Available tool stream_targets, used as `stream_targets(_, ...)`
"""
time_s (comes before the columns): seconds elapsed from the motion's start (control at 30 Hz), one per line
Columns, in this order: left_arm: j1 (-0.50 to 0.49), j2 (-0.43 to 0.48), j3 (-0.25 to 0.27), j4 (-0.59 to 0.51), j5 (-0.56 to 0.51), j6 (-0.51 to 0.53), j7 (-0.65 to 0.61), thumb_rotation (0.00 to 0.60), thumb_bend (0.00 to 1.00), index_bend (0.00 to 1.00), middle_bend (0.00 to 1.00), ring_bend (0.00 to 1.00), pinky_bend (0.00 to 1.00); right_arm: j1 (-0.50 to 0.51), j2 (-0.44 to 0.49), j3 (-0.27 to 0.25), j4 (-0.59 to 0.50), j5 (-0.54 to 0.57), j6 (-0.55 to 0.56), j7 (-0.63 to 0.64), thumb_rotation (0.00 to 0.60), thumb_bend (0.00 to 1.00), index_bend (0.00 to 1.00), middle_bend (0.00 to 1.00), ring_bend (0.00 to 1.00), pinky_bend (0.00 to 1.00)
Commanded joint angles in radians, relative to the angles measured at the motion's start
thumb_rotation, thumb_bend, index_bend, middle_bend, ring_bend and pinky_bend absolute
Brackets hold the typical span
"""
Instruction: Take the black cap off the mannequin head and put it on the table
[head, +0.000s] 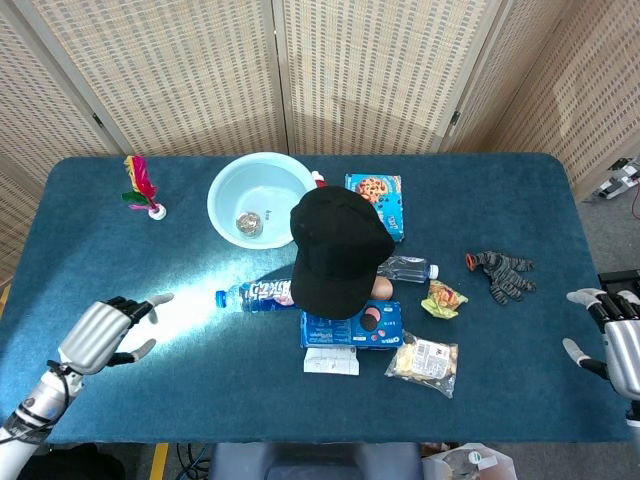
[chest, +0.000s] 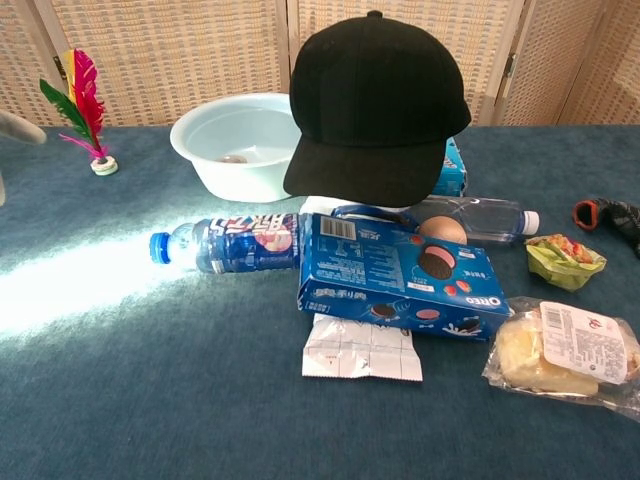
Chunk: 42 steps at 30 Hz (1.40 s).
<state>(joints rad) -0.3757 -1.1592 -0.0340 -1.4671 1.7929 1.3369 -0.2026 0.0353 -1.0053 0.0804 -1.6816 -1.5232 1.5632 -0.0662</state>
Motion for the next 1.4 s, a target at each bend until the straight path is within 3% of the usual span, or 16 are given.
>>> stream_targets(0.03,-0.061,-0.063,-0.005,0.074,0.047,-0.012,-0.052,0.6,0.27,0.27,0.62,0.64,0.79,-0.002,0.0,-0.001,0.001,0.0,0.002,0.003,0.6,0.18,0.31,0.31,0.28,0.41)
stream_targets(0.13,-0.102,-0.108,-0.005,0.123,0.069,-0.019,-0.077,0.6,0.27,0.31,0.7,0.76,0.96,-0.005,-0.001,-0.002,0.007,0.001,0.003,0.009,0.6,0.18,0.31,0.31,0.28,0.41)
stream_targets(0.17,-0.117,-0.128,-0.007,0.143,0.075,-0.018,-0.084,0.6,0.27,0.32,0.72,0.78,0.98,-0.006,-0.002,-0.003,0.009,0.003,0.003,0.01,0.6,0.18,0.31,0.31,0.28,0.41)
stream_targets(0.47,-0.204,-0.271,-0.021,0.279,0.095,0.014,-0.117,0.6,0.27,0.35,0.91,0.96,1.0,-0.01,-0.009,-0.003,0.028,0.013,-0.001,0.025,0.6,0.18,0.31,0.31,0.28,0.41)
stream_targets(1.4,-0.371,-0.585,-0.047,0.541,0.061,0.095,-0.092,0.6,0.26,0.36,0.94,0.98,1.0,-0.035,-0.011,-0.008,0.066,0.032,0.007,0.068,0.6,0.18,0.31,0.31,0.28,0.41)
